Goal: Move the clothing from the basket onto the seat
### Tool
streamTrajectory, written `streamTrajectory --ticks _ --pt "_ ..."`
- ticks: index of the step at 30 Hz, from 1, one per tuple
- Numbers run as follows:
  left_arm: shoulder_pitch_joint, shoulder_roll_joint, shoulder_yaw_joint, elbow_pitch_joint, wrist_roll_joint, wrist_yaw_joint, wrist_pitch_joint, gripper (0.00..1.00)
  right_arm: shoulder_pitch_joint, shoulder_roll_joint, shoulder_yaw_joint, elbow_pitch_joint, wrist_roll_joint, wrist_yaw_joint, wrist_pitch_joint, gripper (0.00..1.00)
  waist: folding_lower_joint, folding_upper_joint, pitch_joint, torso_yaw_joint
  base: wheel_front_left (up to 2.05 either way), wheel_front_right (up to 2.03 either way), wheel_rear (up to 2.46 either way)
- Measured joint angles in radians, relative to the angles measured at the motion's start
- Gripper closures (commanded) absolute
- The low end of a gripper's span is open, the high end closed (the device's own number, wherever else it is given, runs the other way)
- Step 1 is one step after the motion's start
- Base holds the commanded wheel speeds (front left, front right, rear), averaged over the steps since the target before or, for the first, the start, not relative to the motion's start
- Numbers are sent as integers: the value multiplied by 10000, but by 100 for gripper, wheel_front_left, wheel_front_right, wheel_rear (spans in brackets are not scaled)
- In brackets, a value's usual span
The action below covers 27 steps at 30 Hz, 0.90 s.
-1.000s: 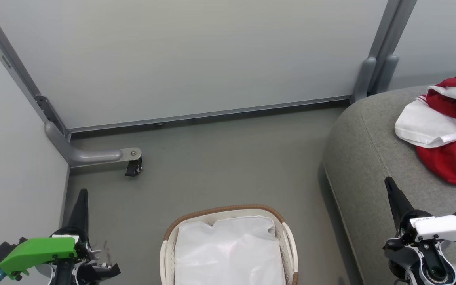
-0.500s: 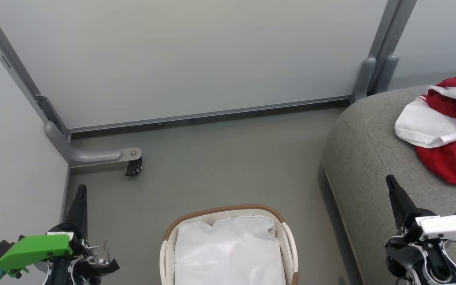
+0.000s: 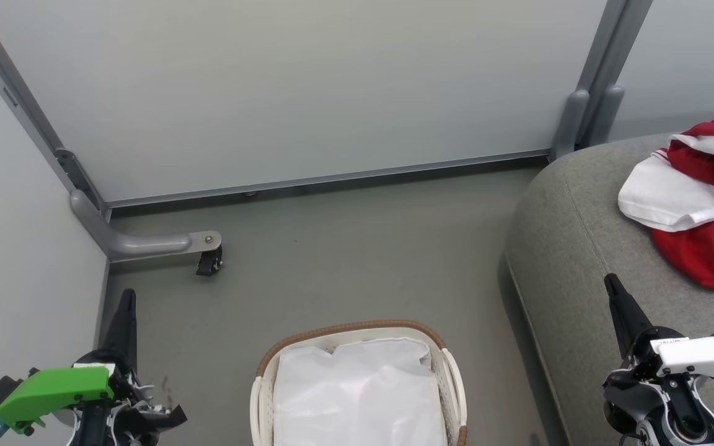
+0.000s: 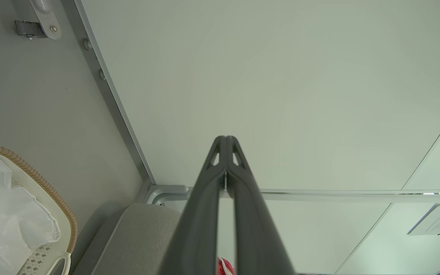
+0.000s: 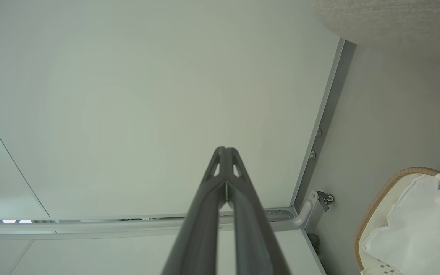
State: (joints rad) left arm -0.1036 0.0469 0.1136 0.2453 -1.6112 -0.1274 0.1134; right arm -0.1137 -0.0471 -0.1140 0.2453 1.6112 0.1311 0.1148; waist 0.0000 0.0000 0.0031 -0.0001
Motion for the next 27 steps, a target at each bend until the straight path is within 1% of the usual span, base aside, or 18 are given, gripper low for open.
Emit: streamTrajectory --ticks 27 --pt "0 0 0 -2 0 0 0 100 1 0 0 -2 0 -2 0 100 0 0 0 0 0 0 0"
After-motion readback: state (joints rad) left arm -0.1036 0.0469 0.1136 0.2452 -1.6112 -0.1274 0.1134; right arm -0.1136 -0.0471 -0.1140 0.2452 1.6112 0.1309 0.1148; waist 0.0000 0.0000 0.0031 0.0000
